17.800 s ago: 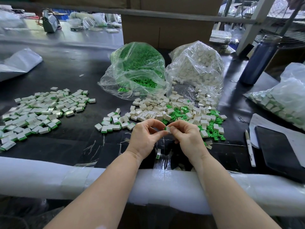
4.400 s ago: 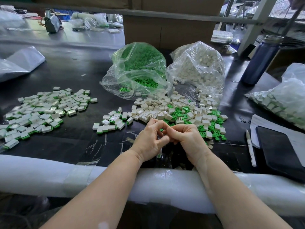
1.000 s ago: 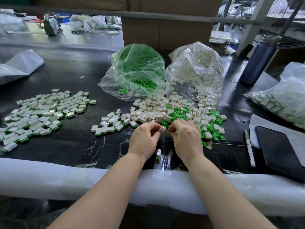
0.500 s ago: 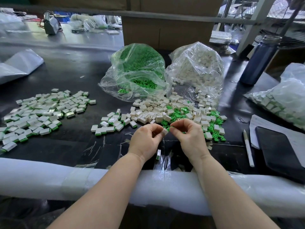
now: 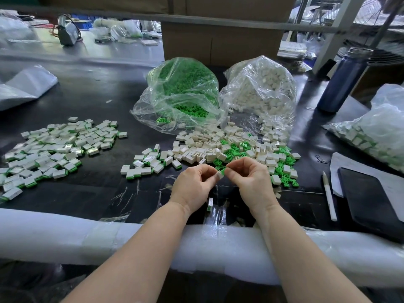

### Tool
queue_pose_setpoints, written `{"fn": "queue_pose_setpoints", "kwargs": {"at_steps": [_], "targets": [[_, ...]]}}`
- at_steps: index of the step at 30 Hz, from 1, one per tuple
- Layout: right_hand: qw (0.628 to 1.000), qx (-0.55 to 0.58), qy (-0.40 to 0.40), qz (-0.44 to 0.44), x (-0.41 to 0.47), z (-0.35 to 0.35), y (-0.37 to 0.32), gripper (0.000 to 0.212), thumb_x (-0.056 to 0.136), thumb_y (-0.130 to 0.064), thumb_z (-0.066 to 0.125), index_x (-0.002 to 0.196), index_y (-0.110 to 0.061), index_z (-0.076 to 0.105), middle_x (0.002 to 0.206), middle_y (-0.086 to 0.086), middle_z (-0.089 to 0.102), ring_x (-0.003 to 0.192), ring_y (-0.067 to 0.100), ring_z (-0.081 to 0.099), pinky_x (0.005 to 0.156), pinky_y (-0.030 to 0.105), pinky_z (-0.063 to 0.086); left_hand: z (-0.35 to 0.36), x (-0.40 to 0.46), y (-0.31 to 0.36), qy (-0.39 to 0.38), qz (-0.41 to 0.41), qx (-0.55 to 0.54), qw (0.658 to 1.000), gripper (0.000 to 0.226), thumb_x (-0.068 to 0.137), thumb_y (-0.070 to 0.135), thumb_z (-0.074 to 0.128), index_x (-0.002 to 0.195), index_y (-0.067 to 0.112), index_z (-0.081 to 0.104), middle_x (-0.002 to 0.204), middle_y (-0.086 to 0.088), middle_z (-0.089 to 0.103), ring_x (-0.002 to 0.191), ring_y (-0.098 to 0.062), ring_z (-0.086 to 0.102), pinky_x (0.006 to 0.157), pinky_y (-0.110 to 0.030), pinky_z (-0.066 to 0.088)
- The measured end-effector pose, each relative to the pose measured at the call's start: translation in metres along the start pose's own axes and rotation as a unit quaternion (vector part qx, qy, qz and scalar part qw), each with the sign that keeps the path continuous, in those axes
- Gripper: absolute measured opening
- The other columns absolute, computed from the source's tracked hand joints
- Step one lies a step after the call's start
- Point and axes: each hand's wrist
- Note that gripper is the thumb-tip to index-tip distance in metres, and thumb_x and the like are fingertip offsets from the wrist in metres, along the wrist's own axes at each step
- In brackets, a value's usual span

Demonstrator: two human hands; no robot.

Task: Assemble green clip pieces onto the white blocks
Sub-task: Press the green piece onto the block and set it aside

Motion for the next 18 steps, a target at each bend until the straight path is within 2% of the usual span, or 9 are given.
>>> {"fn": "queue_pose_setpoints", "kwargs": {"at_steps": [5,10,14,18], "targets": [[1.0,-0.005,0.009,0.013,0.0003,-0.0001,0.0003,0.015,0.078,-0.004,0.072,0.073,-0.016,0.065,0.071,0.003,0.067,0.068,0.015,0.062,0.068,0.026,0.054,-0.0005,-0.0001,0.0001,-0.009,-0.001,0.006,1.0,0.005,0.085,0.034,0.065,0.08,0.033,0.064,0.079,0.01,0.069,0.081,-0.011,0.064,0.081,-0.036,0.052],[0.999,-0.013,0.011,0.028,0.0005,0.0002,0.0009,0.017,0.076,-0.003,0.072,0.069,-0.016,0.065,0.067,0.0,0.065,0.067,0.013,0.061,0.068,0.025,0.054,0.0002,-0.0005,-0.0001,-0.015,-0.002,0.016,1.0,0.014,0.085,0.032,0.065,0.073,0.037,0.061,0.075,0.011,0.067,0.078,-0.011,0.063,0.08,-0.034,0.051],[0.999,0.011,-0.004,0.04,-0.0001,0.0002,0.0004,0.014,0.078,-0.004,0.071,0.069,-0.014,0.066,0.069,0.006,0.066,0.069,0.019,0.061,0.071,0.034,0.053,-0.0003,0.0008,-0.0003,-0.006,-0.002,-0.013,1.0,0.01,0.085,0.03,0.065,0.077,0.035,0.063,0.075,0.009,0.067,0.077,-0.011,0.062,0.08,-0.033,0.051],[0.999,0.019,-0.011,0.033,-0.0008,-0.0004,-0.0006,0.015,0.079,-0.002,0.069,0.071,-0.014,0.065,0.068,0.004,0.065,0.067,0.015,0.061,0.067,0.026,0.052,-0.0005,0.0013,-0.0012,-0.003,-0.002,-0.064,0.998,0.01,0.085,0.022,0.066,0.081,0.031,0.067,0.082,0.006,0.07,0.084,-0.013,0.065,0.087,-0.036,0.052]]}}
Point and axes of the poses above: each hand's wrist, its own x-axis towards the middle knuckle, its own z-axis out of the palm, y = z × x
